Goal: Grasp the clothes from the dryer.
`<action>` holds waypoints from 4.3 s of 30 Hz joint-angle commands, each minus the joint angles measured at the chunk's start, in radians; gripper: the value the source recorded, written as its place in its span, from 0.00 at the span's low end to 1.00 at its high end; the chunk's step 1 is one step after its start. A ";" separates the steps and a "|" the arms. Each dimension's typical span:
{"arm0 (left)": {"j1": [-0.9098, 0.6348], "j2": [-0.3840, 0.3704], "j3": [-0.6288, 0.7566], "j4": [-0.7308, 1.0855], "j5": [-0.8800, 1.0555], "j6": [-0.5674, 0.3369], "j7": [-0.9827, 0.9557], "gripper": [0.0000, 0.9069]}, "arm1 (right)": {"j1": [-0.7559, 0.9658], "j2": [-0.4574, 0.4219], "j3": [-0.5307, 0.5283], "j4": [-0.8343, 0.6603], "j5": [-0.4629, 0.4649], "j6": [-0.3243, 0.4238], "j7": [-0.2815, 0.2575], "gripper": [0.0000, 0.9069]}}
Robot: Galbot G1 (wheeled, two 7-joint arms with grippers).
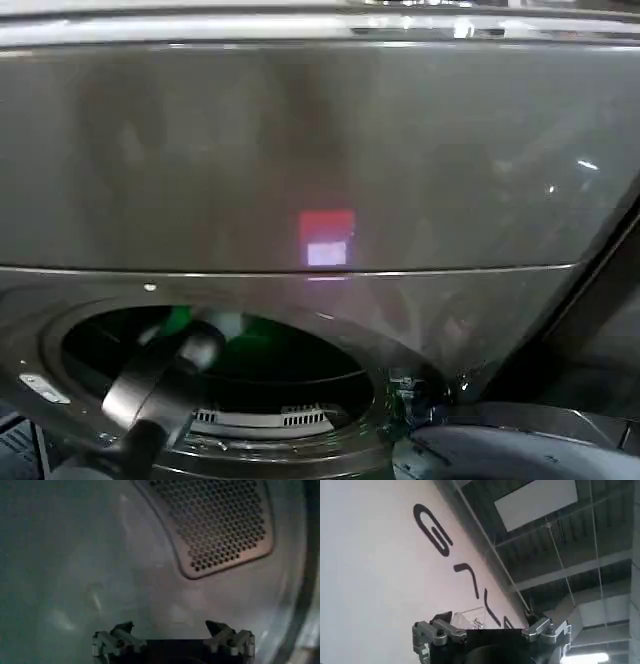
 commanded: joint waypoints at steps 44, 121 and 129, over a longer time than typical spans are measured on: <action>-0.024 0.096 0.203 0.082 0.271 -0.057 0.439 0.00 | 0.001 0.005 0.002 -0.016 -0.009 -0.006 0.003 1.00; 0.338 -0.084 -0.422 -0.439 -0.084 -0.380 -0.999 0.00 | -0.020 -0.019 0.067 -0.027 0.006 -0.020 0.044 1.00; 0.345 -0.081 -0.422 -0.445 -0.083 -0.377 -1.001 0.00 | -0.021 -0.022 0.069 -0.029 0.006 -0.017 0.042 1.00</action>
